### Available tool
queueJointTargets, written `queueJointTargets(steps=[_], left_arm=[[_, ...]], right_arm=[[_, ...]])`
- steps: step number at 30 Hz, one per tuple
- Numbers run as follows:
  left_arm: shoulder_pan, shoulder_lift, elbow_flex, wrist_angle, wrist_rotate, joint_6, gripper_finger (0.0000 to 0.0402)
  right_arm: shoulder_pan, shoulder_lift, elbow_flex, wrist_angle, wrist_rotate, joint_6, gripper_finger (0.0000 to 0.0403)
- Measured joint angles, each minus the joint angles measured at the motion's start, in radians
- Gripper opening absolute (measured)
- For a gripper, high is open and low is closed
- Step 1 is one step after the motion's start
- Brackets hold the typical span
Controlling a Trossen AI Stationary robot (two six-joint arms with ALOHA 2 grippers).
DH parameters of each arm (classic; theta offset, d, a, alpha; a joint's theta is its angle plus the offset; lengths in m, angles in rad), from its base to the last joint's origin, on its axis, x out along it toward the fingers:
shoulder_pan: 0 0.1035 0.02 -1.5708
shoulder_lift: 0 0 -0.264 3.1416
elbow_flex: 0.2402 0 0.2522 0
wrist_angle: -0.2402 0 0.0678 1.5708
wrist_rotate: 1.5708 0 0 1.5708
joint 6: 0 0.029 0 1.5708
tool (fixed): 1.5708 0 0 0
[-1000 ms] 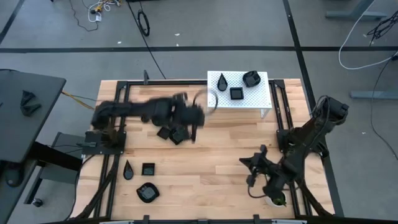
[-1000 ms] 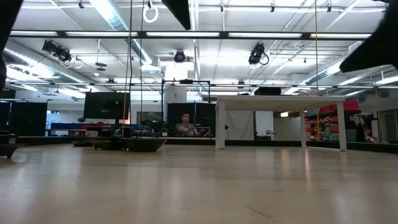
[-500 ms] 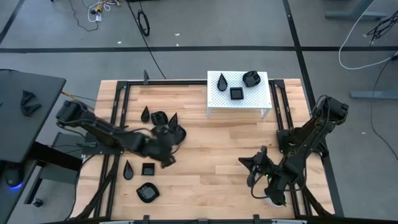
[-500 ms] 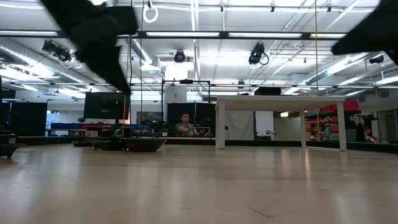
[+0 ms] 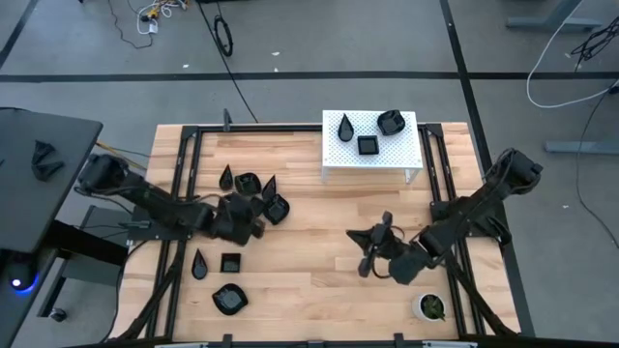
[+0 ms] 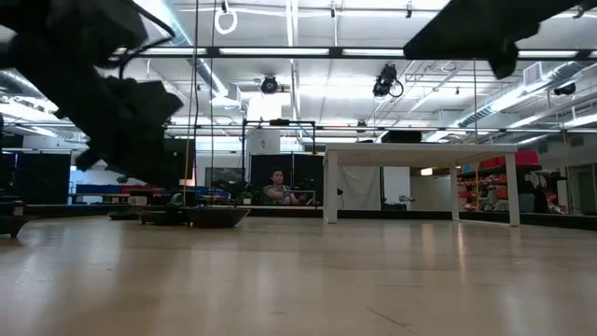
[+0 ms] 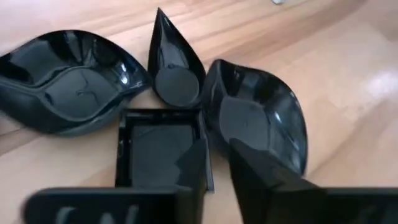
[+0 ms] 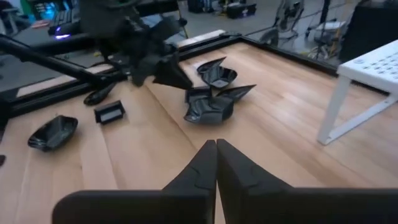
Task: Pick & Place Mini shaped plates
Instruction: Stack the black leaf shaped plate on the black leaf shaped plate on the shelf
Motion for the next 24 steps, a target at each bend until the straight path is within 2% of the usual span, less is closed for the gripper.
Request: queueJointTargets(steps=[5, 9, 16, 24], left_arm=[[0.150, 0.025, -0.020, 0.159, 0.200, 0.114, 0.0152], [0.223, 0.080, -0.016, 0.191, 0.274, 0.153, 0.0168], [0.267, 0.143, -0.015, 0.225, 0.330, 0.137, 0.0148], [0.250, 0.153, -0.015, 0.351, 0.368, 0.201, 0.0092]], right_arm=[[-0.041, 0.000, 0.000, 0.004, -0.084, -0.016, 0.0015], [-0.049, 0.000, 0.000, 0.007, -0.111, -0.015, 0.0016], [-0.048, 0.000, 0.000, 0.007, -0.112, -0.020, 0.0016], [-0.048, 0.000, 0.000, 0.005, -0.112, -0.020, 0.0016]])
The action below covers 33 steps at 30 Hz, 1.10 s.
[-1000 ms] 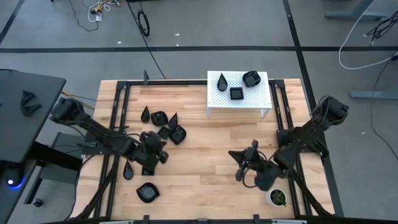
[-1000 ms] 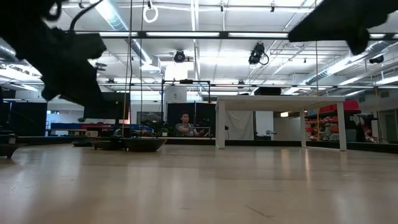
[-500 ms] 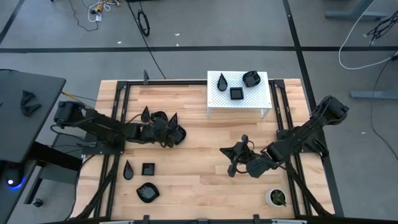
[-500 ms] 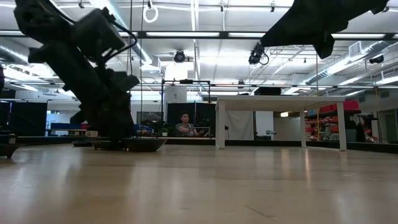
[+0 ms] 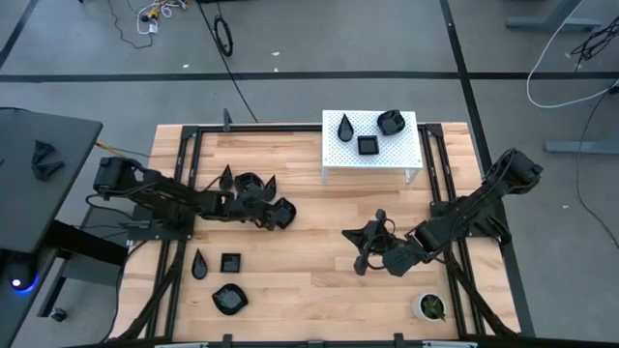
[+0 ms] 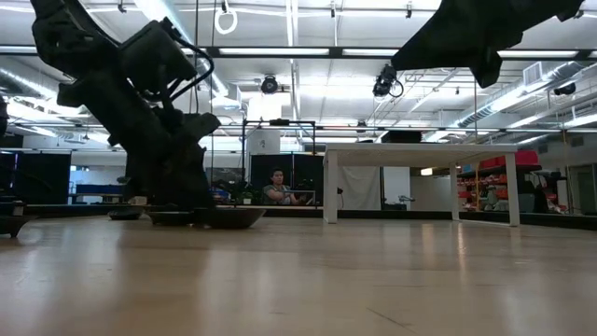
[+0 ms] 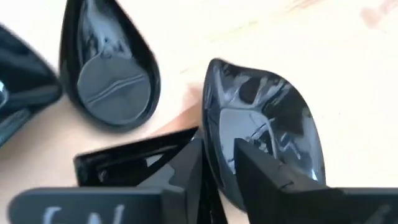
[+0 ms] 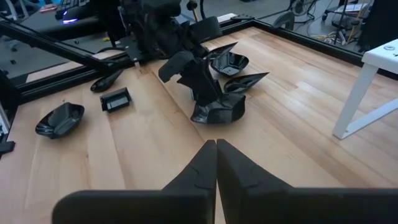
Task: Pick & Place Mini shaped plates
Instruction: Stack the black leaf shaped plate on the black leaf shaped plate on the shelf
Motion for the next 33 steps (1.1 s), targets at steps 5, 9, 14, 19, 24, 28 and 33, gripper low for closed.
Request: queueJointTargets(steps=[5, 9, 14, 19, 24, 28, 33], left_arm=[[0.000, 0.000, 0.000, 0.020, 0.000, 0.045, 0.0045], [0.000, 0.000, 0.000, 0.065, 0.010, 0.100, 0.0008], [0.000, 0.000, 0.000, 0.144, 0.052, 0.163, 0.0009], [-0.003, 0.000, 0.000, 0.201, 0.056, 0.188, 0.0004], [-0.044, -0.001, 0.008, 0.286, 0.063, 0.211, 0.0003], [-0.090, -0.001, 0.053, 0.292, 0.046, 0.236, 0.0003], [-0.123, 0.006, 0.092, 0.291, 0.015, 0.279, 0.0003]], right_arm=[[0.000, 0.000, 0.000, 0.000, 0.000, 0.000, 0.0016], [0.000, 0.000, 0.000, -0.001, 0.000, 0.000, 0.0016], [0.000, 0.000, 0.000, -0.001, 0.000, -0.001, 0.0016], [0.000, 0.000, 0.000, -0.001, 0.001, -0.001, 0.0016], [-0.002, 0.000, 0.000, -0.001, 0.001, 0.000, 0.0016], [-0.037, 0.000, 0.000, -0.001, -0.013, 0.055, 0.0017], [-0.127, 0.030, 0.002, 0.012, -0.149, 0.080, 0.0036]])
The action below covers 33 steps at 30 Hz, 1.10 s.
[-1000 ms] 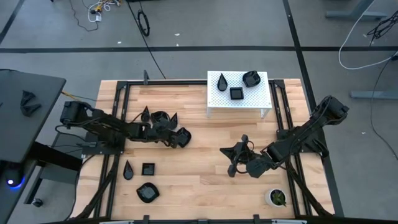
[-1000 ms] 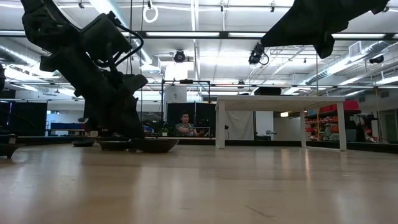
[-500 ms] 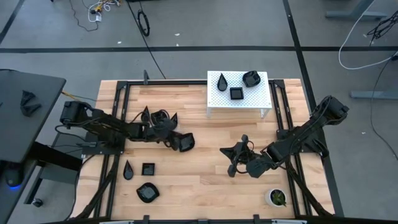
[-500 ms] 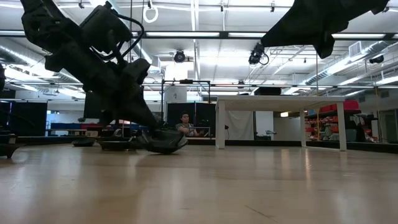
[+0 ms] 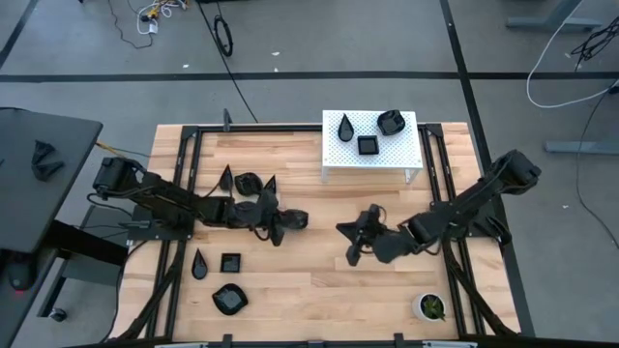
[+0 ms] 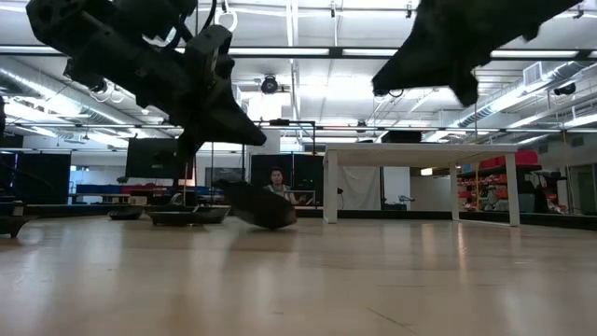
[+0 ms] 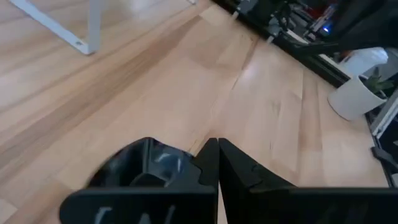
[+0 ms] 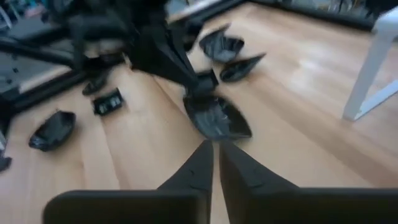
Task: Pick & Place Mini shaped plates
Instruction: Stack the black leaf shaped plate on the black leaf shaped plate on the shelf
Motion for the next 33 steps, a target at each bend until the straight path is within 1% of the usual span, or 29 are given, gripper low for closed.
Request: queueJointTargets(steps=[4, 8, 10, 13, 16, 18, 21, 24, 31, 33], left_arm=[[-0.001, 0.000, 0.000, -0.037, -0.019, -0.001, 0.0004], [0.000, 0.000, 0.000, -0.100, -0.013, -0.015, 0.0004], [-0.001, -0.002, 0.000, -0.162, -0.012, -0.046, 0.0004], [-0.002, -0.005, 0.000, -0.279, -0.012, -0.122, 0.0005], [-0.002, -0.005, 0.000, -0.388, -0.013, -0.181, 0.0005], [-0.003, -0.005, 0.000, -0.430, -0.020, -0.193, 0.0006], [-0.011, -0.005, -0.001, -0.428, -0.027, -0.187, 0.0006], [-0.018, -0.005, -0.001, -0.422, -0.035, -0.183, 0.0006], [-0.028, -0.005, -0.001, -0.420, -0.090, -0.181, 0.0007], [-0.028, -0.005, -0.001, -0.419, -0.098, -0.181, 0.0007]], right_arm=[[-0.077, 0.082, 0.000, 0.068, -0.121, 0.024, 0.0068], [-0.166, 0.211, 0.000, 0.241, -0.271, 0.070, 0.0110], [-0.211, 0.275, 0.024, 0.282, -0.353, 0.091, 0.0130], [-0.271, 0.344, 0.091, 0.217, -0.411, 0.143, 0.0156], [-0.312, 0.392, 0.166, 0.106, -0.426, 0.157, 0.0170], [-0.331, 0.412, 0.212, 0.042, -0.427, 0.146, 0.0172], [-0.357, 0.426, 0.256, -0.024, -0.429, 0.101, 0.0169], [-0.382, 0.427, 0.261, -0.027, -0.437, 0.030, 0.0160], [-0.432, 0.444, 0.262, -0.020, -0.554, -0.086, 0.0130], [-0.433, 0.458, 0.263, 0.018, -0.582, -0.109, 0.0122]])
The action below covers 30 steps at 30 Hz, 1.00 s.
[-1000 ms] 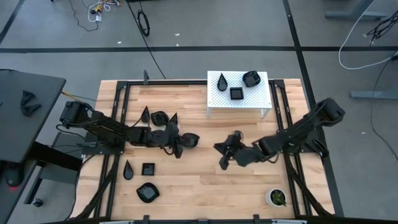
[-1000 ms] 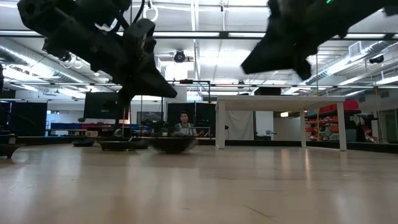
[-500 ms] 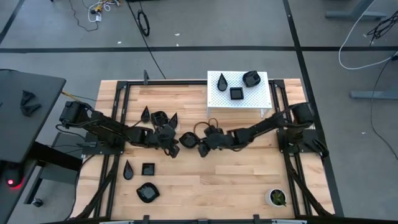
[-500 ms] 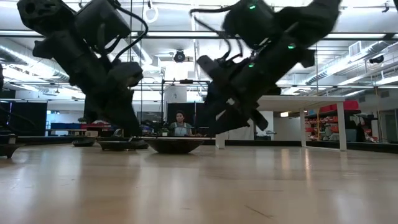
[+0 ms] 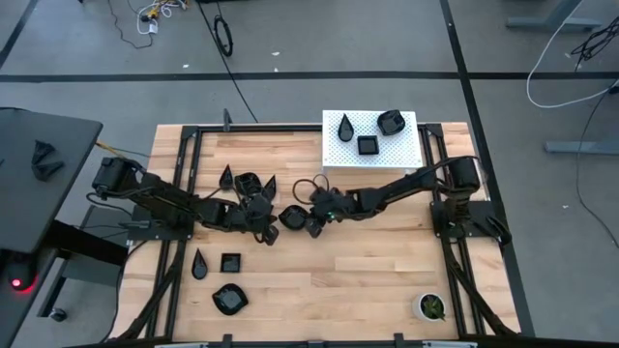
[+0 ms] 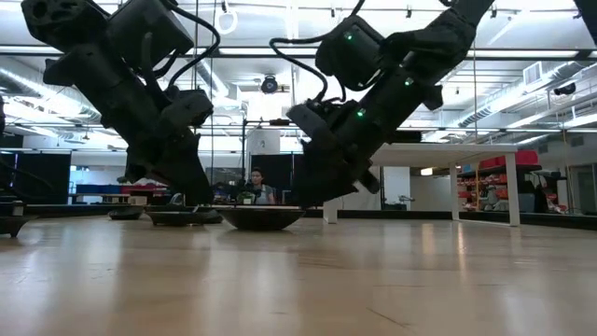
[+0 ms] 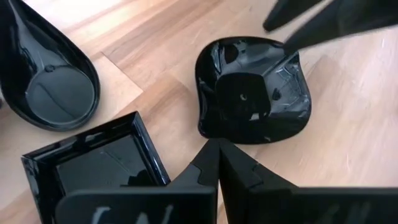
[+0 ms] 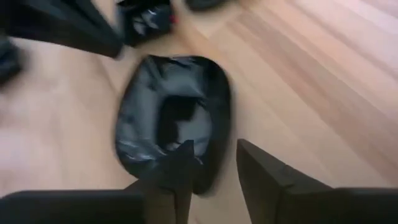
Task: Pick & Place Mini shaped plates
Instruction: Stack the black leaf shaped plate on the black leaf shaped plate on the shelf
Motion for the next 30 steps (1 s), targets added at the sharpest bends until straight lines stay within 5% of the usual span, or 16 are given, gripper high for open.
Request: queueJointTargets(steps=[21, 30], left_arm=[[0.000, -0.004, 0.000, 0.011, 0.012, 0.034, 0.0007], [-0.005, -0.078, 0.000, -0.051, 0.057, 0.068, 0.0007]], right_arm=[[0.015, 0.065, -0.001, 0.108, -0.053, -0.050, 0.0006], [0.083, -0.092, -0.003, -0.108, -0.049, -0.033, 0.0003]])
